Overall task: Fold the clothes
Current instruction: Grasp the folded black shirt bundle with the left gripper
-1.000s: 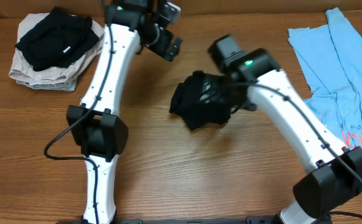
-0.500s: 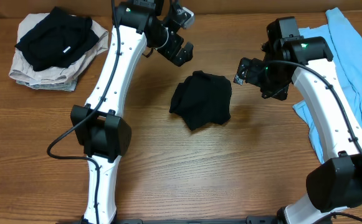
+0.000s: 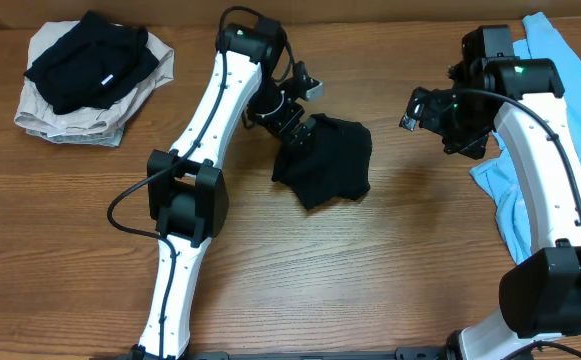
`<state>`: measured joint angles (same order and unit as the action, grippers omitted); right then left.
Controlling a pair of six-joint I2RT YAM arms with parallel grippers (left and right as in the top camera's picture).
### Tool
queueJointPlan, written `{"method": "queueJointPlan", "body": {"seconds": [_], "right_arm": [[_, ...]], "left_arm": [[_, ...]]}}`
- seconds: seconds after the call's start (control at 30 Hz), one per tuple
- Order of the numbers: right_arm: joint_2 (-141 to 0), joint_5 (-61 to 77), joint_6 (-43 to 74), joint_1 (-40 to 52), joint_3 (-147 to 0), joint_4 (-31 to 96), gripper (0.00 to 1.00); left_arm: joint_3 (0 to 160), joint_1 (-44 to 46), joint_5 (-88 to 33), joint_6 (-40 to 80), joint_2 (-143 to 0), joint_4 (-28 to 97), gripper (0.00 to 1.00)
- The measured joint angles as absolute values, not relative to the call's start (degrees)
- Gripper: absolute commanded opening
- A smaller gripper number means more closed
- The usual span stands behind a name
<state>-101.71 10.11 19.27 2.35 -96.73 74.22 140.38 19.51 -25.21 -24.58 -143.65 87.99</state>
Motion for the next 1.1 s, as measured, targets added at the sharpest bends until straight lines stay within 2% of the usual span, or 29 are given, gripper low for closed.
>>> {"method": "queueJointPlan", "body": {"seconds": [0.27,0.5,0.57,0.73,0.77,0.8,0.83,0.87,1.1], "right_arm": [[-101.7,10.1,19.0,2.3,-96.7,74.2,1.00],[-101.6,10.1,19.0,2.3,-96.7,74.1,1.00],[-101.6,10.1,19.0,2.4,-96.7,74.1,1.00],[-101.6,10.1,19.0,2.3,-96.7,73.9,1.00],[-101.6,10.1,19.0,2.3,-96.7,73.7,1.00],[-101.6,10.1,19.0,2.3,-96.7,73.6,1.00],[-101.6,10.1,19.0,2.3,-96.7,73.6,1.00],[-101.6,10.1,19.0,2.3,-96.7,73.5,1.00],[-101.6,10.1,18.9,2.3,-96.7,73.5,1.00]], "left_arm": [[140.4,19.5,-23.0,-22.2,-146.4,89.9,1.00],[140.5,19.4,-27.6,-21.8,-152.2,91.7,0.98],[140.6,19.4,-28.7,-21.7,-152.3,91.1,0.91],[140.6,20.1,-30.2,-20.8,-152.5,89.6,0.63],[140.6,20.3,-30.5,-20.7,-152.5,89.3,0.53],[140.6,20.6,-30.9,-20.2,-152.5,88.9,0.35],[140.6,20.9,-31.1,-19.9,-152.5,88.5,0.12],[140.6,21.2,-31.4,-19.7,-152.5,88.1,0.04],[140.6,23.0,-32.6,-19.1,-152.5,87.2,0.04]]}}
